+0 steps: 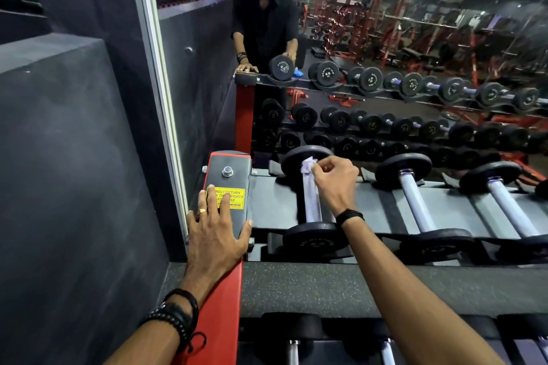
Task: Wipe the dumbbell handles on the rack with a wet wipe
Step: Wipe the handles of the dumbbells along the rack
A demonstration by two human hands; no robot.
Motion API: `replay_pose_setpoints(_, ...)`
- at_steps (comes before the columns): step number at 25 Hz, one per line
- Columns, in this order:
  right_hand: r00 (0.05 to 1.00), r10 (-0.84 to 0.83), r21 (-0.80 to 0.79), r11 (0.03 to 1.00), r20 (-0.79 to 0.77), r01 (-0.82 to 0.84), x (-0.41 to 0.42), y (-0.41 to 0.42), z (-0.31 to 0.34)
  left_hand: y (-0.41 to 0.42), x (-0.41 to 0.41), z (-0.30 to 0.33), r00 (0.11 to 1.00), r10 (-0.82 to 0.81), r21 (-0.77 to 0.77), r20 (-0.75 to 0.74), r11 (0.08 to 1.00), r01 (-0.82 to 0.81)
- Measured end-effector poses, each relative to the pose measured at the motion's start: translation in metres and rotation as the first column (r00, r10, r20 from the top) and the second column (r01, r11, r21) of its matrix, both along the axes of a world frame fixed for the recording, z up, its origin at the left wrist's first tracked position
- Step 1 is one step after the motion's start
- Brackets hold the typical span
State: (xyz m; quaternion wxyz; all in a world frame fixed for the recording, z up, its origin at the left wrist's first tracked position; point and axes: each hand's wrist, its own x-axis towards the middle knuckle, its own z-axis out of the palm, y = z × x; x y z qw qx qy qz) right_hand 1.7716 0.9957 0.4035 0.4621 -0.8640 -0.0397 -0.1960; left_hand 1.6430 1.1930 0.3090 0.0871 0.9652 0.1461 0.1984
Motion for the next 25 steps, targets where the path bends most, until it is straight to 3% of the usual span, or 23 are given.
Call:
replay_pose_setpoints(2,0.999,0.039,-0.065,0.997,0.03,-0.037,-0.002,0.001,0.004,-0.001,0.0,0.0,1.0,-0.003,-0.004,0.007,1.0,0.003)
replay_pose_setpoints(6,0.993,-0.076,-0.023,0.997,-0.09,0.074,0.005,-0.007,-0.008,-0.001,0.0,0.0,1.0,0.004,-0.004,0.012,1.0,-0.004)
replay_pose_setpoints(13,0.999,0.014,-0.085,0.996,-0.042,-0.018,0.001,-0.006,0.002,0.0,-0.001,0.003,1.0,-0.008,-0.045,0.016,0.999,0.009)
replay_pose_setpoints(16,0.997,0.076,-0.331,0.94,-0.012,-0.076,-0.012,-0.01,0.013,0.0,0.0,0.009,1.0,-0.01,-0.058,0.006,0.998,0.011)
replay_pose_setpoints(18,0.981,0.182,-0.401,0.905,0.072,-0.139,-0.039,-0.007,0.023,-0.001,-0.004,0.009,1.0,-0.005,-0.071,0.013,0.997,0.006)
replay_pose_setpoints(21,0.927,0.278,-0.287,0.936,0.252,-0.203,-0.102,-0.011,0.023,-0.003,-0.011,0.01,0.994,-0.052,-0.104,0.1,0.993,0.062)
replay_pose_setpoints(25,0.936,0.137,-0.047,0.991,0.324,-0.129,-0.168,-0.041,-0.004,-0.011,-0.025,0.009,0.978,-0.156,0.028,0.139,0.988,0.153)
